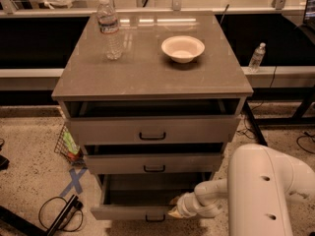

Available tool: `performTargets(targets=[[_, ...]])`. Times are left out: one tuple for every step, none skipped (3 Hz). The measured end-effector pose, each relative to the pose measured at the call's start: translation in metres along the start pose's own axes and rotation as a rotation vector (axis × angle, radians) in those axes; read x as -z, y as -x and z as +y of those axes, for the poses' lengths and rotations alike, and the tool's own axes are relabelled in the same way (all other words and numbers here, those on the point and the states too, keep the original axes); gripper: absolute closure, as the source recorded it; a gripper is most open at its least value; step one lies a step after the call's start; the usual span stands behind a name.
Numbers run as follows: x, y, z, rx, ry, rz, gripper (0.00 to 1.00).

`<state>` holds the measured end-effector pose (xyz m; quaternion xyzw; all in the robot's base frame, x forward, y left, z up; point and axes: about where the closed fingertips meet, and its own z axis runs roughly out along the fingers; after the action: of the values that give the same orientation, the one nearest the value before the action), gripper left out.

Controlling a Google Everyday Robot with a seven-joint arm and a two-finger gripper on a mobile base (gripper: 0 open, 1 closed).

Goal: Open bottom drawer

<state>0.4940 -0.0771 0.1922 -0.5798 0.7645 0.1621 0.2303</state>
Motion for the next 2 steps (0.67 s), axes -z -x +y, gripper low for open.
performTargets(targets=[[0.0102, -0.012, 0.031, -0.027, 0.04, 0.005, 1.0], [0.0096, -0.0111, 0.0307, -0.027, 0.04, 0.005, 1.0]])
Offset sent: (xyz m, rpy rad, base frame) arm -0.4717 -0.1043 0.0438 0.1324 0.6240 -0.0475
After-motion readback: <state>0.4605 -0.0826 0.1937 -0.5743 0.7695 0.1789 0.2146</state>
